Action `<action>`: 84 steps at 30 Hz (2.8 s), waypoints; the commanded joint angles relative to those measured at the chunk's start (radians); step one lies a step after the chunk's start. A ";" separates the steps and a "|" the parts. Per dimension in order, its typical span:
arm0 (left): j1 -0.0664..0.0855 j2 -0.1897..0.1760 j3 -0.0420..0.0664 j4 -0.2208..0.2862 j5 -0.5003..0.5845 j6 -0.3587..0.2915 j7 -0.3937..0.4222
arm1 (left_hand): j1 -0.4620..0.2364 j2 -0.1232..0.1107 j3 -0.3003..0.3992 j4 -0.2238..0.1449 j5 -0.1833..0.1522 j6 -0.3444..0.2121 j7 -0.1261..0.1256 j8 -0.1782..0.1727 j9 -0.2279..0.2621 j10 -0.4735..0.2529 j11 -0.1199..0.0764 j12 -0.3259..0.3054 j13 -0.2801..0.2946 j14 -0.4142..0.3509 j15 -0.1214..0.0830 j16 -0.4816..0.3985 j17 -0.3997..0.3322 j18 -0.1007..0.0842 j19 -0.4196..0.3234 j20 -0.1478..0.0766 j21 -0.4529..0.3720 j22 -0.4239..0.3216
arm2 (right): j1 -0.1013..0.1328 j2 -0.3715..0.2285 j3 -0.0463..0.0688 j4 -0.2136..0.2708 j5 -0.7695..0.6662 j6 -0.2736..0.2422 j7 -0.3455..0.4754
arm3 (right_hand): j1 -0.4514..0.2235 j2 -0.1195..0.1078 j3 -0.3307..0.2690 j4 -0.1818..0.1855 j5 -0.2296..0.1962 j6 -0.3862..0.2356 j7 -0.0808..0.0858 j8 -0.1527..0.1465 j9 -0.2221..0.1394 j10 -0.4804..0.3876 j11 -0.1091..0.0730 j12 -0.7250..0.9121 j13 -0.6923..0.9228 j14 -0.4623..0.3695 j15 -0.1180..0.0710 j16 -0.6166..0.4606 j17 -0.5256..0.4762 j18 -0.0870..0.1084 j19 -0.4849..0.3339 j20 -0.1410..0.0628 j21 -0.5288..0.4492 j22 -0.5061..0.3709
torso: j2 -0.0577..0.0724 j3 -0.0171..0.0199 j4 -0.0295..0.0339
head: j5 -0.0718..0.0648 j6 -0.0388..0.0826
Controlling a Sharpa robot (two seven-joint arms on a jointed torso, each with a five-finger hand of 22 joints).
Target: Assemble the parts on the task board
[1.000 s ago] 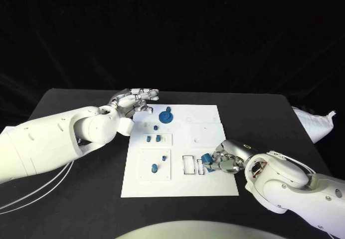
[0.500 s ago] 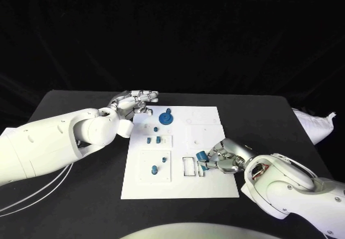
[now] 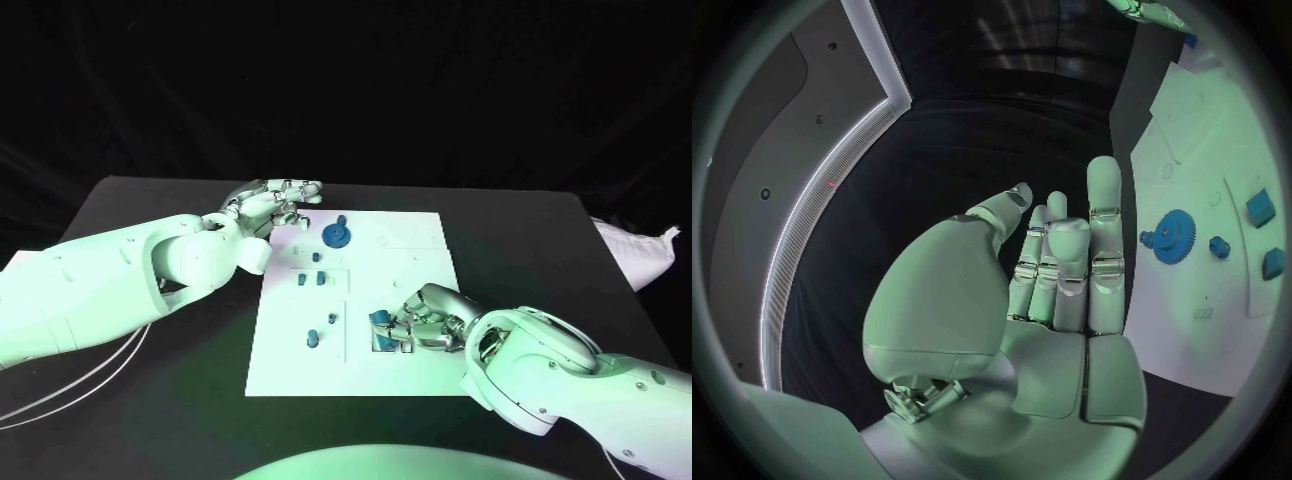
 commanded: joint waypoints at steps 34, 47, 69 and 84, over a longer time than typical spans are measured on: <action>0.000 0.000 0.000 0.001 -0.007 0.023 -0.002 | 0.006 0.006 -0.002 -0.003 -0.002 -0.008 0.000 0.008 0.001 -0.008 0.003 0.006 0.001 -0.007 0.002 0.006 0.000 0.018 0.001 0.005 -0.005 -0.002 | 0.000 -0.003 0.000 -0.007 -0.218 0.064 -0.028 | -0.079 0.006 -0.101 -0.001 -0.192 0.017 -0.009 0.001 0.047 -0.008 -0.004 -0.045 -0.008 0.065 -0.008 -0.005 0.015 -0.009 -0.003 -0.007 -0.001 0.001 | 0.000 0.0003 0.0029 | -0.007 -0.002; 0.000 0.001 0.000 -0.001 -0.008 0.028 -0.007 | 0.006 0.006 -0.002 -0.003 -0.002 -0.008 0.000 0.008 0.001 -0.008 0.003 0.006 0.001 -0.007 0.002 0.006 0.000 0.018 0.001 0.005 -0.005 -0.002 | -0.001 -0.003 0.000 0.002 -0.216 0.139 -0.018 | 0.102 -0.018 -0.081 -0.087 -0.271 0.043 -0.023 0.031 0.096 0.003 -0.017 -0.042 0.007 0.070 -0.018 0.007 0.042 -0.013 0.003 -0.017 0.009 0.023 | 0.001 -0.0001 0.0072 | -0.003 -0.008; 0.000 0.003 0.000 -0.005 -0.008 0.029 -0.011 | 0.006 0.007 -0.004 -0.003 -0.002 -0.009 0.000 0.009 0.001 -0.010 0.003 0.008 0.002 -0.009 0.002 0.005 -0.003 0.018 0.001 0.005 -0.006 -0.002 | -0.002 0.024 0.000 -0.023 -0.195 0.034 0.010 | 0.093 0.020 -0.073 -0.066 -0.258 0.041 -0.027 0.040 0.127 0.015 -0.020 -0.036 0.019 0.073 -0.020 0.017 0.064 -0.015 0.007 -0.019 0.018 0.039 | 0.000 0.0007 0.0085 | -0.008 -0.007; 0.000 -0.007 0.000 0.001 -0.009 0.025 -0.009 | 0.006 0.007 -0.004 -0.003 -0.002 -0.009 0.000 0.009 0.001 -0.010 0.003 0.008 0.002 -0.009 0.002 0.005 -0.003 0.018 0.001 0.005 -0.006 -0.002 | 0.015 -0.167 0.002 0.046 -0.110 -0.050 0.092 | 0.178 0.014 -0.049 -0.106 -0.203 -0.056 0.016 -0.052 0.087 -0.025 0.013 -0.132 -0.039 0.072 0.005 0.017 0.067 -0.016 0.005 0.001 0.018 0.042 | -0.002 -0.0028 -0.0001 | -0.029 0.000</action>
